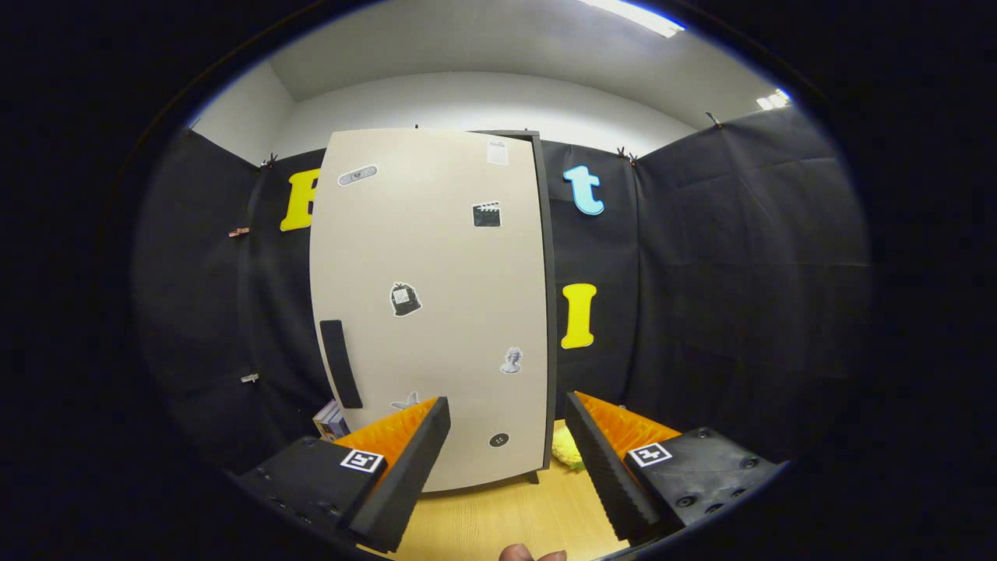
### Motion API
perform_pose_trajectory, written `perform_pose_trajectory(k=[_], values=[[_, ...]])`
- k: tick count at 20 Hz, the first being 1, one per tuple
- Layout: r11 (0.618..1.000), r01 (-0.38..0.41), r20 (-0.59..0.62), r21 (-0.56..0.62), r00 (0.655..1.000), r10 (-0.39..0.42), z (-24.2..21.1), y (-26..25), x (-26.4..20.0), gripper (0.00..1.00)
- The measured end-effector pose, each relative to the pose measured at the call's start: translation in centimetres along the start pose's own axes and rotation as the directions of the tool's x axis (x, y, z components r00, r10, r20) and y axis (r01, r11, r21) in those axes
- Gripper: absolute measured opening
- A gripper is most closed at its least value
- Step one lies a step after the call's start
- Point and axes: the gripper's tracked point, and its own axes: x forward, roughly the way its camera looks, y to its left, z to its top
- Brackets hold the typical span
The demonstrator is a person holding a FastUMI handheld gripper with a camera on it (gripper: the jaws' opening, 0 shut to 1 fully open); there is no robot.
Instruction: Open the shoe cabinet door, grab the shoes and put them into the shoe cabinet, then close the shoe cabinet door.
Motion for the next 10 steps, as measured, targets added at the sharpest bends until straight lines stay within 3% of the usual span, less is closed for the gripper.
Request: perform_pose_trajectory(k=[10], values=[[1.000,-0.021,0.008,0.012,1.000,0.021,0.11,0.25,-0.62,0.98]])
